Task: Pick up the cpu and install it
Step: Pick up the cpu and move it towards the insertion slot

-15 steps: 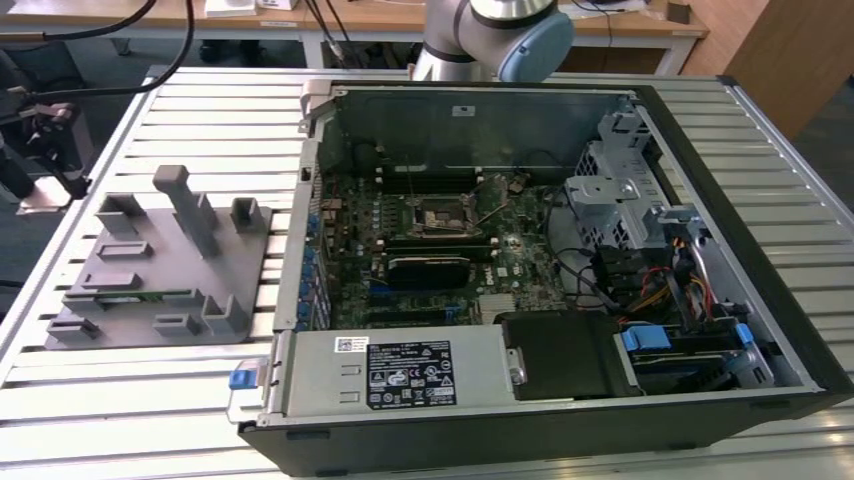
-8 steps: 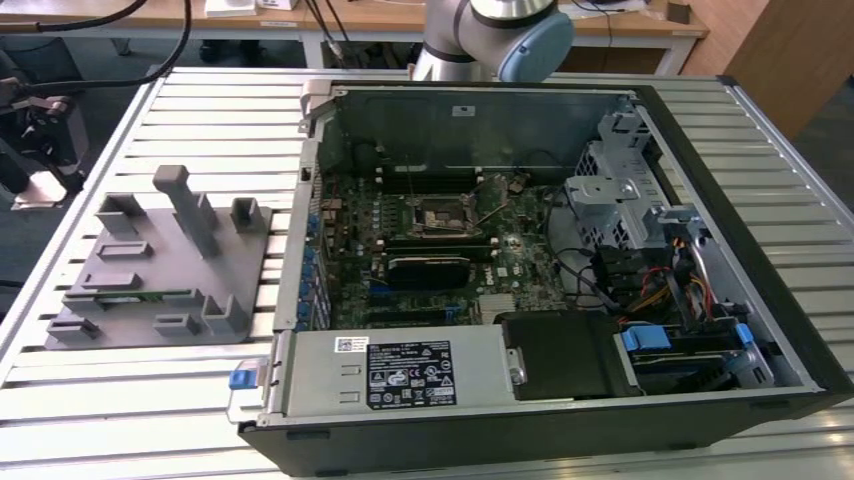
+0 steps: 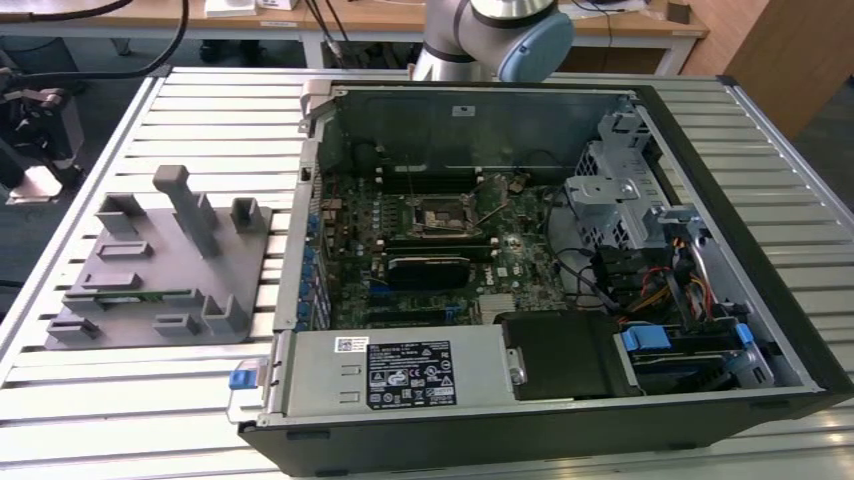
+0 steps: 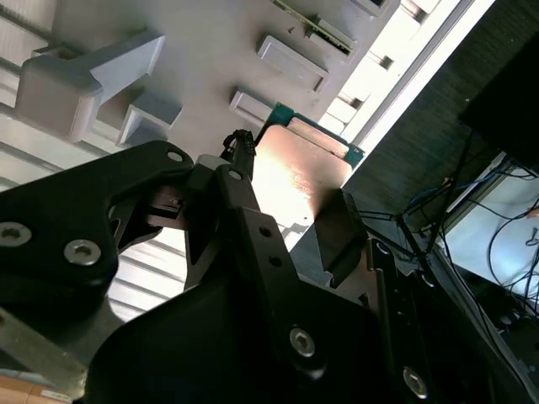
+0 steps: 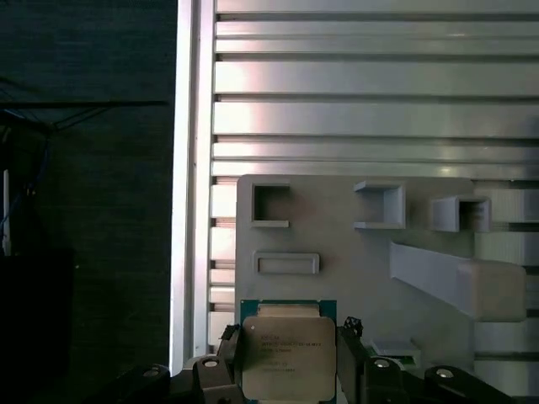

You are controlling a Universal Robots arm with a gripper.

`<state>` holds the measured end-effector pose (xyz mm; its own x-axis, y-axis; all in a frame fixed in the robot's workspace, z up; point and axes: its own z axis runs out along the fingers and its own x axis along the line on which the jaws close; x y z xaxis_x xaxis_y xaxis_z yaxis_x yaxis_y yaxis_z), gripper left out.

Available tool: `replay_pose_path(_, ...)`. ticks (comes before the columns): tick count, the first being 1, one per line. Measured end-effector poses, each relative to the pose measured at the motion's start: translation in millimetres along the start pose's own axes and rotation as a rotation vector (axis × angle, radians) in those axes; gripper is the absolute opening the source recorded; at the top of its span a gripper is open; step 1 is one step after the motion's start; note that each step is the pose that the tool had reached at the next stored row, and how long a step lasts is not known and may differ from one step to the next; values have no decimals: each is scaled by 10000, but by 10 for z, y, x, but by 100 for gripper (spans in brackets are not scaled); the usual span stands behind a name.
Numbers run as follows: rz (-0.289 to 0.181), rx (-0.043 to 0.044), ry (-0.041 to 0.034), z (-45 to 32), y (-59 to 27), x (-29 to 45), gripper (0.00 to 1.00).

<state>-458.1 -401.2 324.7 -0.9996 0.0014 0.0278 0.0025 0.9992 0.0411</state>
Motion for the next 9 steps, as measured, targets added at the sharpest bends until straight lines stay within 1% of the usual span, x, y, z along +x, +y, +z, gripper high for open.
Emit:
replay_pose_path(4, 0, -1, -1, -61, 2, 2, 53)
replay_pose_path(9, 0, -1, -1, -159, 7, 4, 53)
